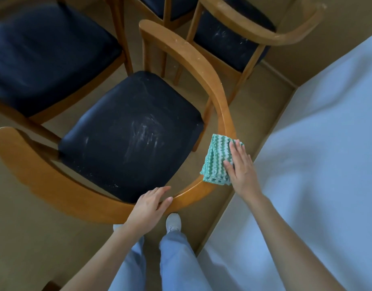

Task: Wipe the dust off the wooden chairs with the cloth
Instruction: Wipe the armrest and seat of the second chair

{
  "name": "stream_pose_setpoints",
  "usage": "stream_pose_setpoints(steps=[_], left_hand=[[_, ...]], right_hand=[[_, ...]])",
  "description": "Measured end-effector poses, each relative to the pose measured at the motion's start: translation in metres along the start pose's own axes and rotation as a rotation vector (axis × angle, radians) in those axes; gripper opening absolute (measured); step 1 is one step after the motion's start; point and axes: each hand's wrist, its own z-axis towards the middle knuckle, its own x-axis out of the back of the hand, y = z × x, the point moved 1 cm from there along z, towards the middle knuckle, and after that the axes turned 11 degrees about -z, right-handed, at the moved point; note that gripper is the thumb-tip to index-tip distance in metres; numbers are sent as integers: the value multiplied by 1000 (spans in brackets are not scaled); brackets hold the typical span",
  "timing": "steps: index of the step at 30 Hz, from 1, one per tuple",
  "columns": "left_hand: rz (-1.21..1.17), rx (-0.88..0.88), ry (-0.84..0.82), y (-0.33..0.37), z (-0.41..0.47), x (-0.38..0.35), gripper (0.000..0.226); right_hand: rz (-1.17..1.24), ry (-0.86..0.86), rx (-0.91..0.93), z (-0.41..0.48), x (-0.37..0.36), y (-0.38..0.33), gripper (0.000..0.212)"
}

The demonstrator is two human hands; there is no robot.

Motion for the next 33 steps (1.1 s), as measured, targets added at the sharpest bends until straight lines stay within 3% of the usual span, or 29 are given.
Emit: stream_pose_setpoints(steps=[5,10,17,21,27,33], left_hand=[[81,62,-20,0,-1,-5,62],[53,94,27,8,-2,-2,73],[-30,105,56,20,13,-19,67],[-8,59,34,37,25,-27,57],[-14,9,0,61,42,-24,67],[38,-45,6,72,59,-18,52]], right_hand=[[124,81,-46,-61,-33,-39,65],[129,139,-125,-44,-33,-47,77],[128,-104,-211,75,3,-2,67],[342,-175,-256,112,5,12,63],[366,-165,-233,48,8,-2,62],[361,-111,-247,16,-3,-13,66]])
